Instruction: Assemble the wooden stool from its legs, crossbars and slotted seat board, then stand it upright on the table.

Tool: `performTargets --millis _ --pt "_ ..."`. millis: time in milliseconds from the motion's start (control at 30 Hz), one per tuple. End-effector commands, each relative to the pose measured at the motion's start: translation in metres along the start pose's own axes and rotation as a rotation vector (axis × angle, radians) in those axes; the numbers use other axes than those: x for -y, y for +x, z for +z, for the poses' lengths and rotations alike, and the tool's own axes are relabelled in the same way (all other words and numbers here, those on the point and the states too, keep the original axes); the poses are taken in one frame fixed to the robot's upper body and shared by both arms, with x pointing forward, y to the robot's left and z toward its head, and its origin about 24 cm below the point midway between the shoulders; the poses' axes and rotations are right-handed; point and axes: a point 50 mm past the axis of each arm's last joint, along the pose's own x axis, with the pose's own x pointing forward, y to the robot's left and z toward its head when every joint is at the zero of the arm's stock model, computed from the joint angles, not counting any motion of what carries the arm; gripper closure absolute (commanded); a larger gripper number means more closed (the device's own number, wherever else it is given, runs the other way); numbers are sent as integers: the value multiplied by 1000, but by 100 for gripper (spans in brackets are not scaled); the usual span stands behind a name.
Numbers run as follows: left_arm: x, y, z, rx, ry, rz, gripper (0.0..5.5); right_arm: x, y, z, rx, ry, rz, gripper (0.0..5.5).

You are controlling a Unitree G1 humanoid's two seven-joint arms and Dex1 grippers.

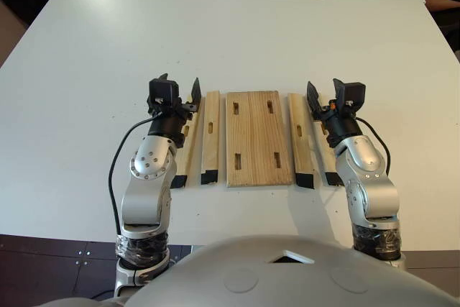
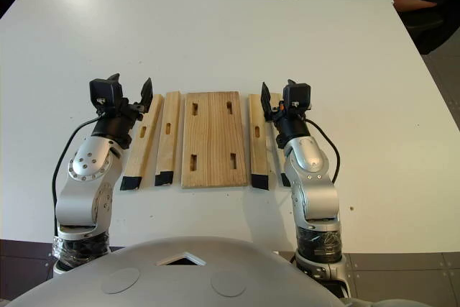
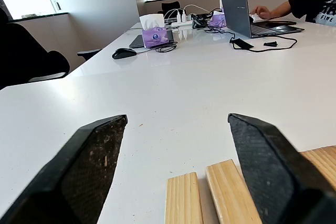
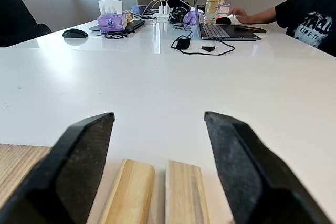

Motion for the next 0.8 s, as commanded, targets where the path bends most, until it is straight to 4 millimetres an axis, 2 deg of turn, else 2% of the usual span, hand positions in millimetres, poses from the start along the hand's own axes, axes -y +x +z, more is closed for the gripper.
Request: performTargets --millis 33,800 --pt "0 5 1 3 1 -7 193 -1 4 0 4 6 3 233" --pt "5 8 -3 -4 -6 -13 193 3 13 2 14 -13 3 233"
